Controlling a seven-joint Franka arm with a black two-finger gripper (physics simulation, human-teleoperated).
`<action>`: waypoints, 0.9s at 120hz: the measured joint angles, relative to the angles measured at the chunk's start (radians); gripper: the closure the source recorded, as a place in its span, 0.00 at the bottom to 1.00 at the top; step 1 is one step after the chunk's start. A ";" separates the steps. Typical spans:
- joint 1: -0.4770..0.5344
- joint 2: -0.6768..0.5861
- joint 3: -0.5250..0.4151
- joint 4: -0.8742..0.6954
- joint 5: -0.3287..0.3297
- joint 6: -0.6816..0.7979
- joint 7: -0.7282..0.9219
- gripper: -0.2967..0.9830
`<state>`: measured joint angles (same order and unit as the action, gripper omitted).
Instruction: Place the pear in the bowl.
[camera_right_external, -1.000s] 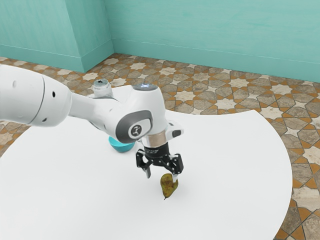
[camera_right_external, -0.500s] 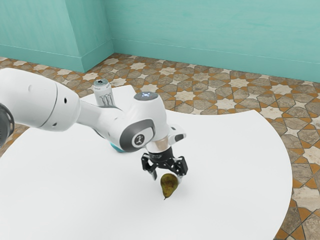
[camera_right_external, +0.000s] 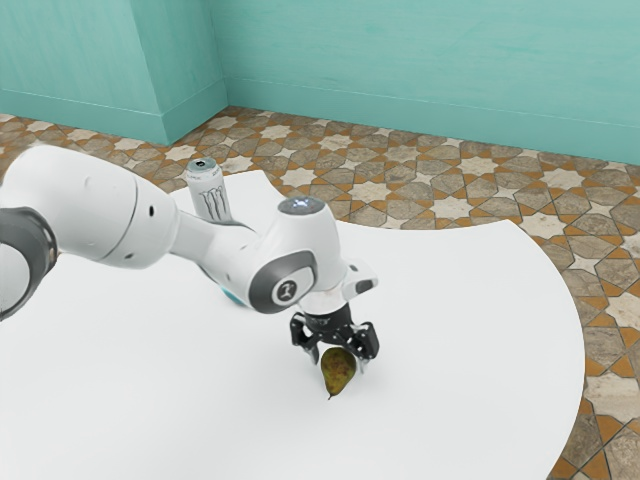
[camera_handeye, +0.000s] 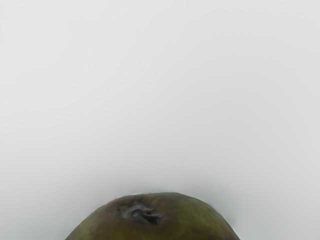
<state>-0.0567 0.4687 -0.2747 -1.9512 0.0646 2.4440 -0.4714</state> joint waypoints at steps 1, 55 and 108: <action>0.000 0.002 0.000 0.001 0.000 0.000 0.000 0.23; 0.000 0.017 0.000 0.006 0.007 0.012 0.007 0.42; 0.001 -0.018 0.005 0.032 0.018 -0.014 -0.010 0.54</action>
<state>-0.0553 0.4505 -0.2700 -1.9195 0.0825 2.4302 -0.4815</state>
